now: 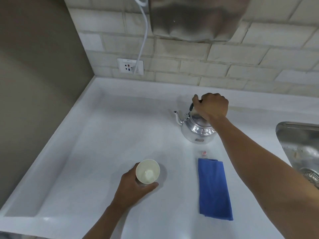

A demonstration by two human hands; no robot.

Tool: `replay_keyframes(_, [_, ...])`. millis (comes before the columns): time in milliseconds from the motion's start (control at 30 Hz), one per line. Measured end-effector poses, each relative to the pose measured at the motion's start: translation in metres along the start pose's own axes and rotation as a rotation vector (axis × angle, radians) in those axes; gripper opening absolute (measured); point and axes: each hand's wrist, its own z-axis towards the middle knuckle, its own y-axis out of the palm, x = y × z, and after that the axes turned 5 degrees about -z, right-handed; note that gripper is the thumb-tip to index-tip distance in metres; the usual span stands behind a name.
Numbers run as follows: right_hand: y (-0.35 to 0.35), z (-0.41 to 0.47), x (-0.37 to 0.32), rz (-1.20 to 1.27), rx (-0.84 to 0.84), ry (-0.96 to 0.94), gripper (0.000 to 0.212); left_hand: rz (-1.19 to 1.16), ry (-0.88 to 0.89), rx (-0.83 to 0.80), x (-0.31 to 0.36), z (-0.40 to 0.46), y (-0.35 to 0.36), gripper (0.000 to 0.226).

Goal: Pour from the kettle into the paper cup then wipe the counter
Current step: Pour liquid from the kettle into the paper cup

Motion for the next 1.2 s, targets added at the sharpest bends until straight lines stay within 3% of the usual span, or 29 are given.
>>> replay_keyframes(433, [-0.054,-0.024,-0.017,0.074,0.132,-0.116,0.062,0.004,0.017,0.003,0.003,-0.001,0.000,0.060])
replay_keyframes(733, [-0.072,-0.076,-0.028,0.057,0.226,-0.313,0.052,-0.020,0.042,-0.002,0.003,-0.001,-0.003,0.078])
replay_keyframes(1200, [-0.080,-0.136,-0.035,-0.046,0.221,-0.473,0.049,-0.012,0.059,0.014,-0.001,-0.009,-0.006,0.076])
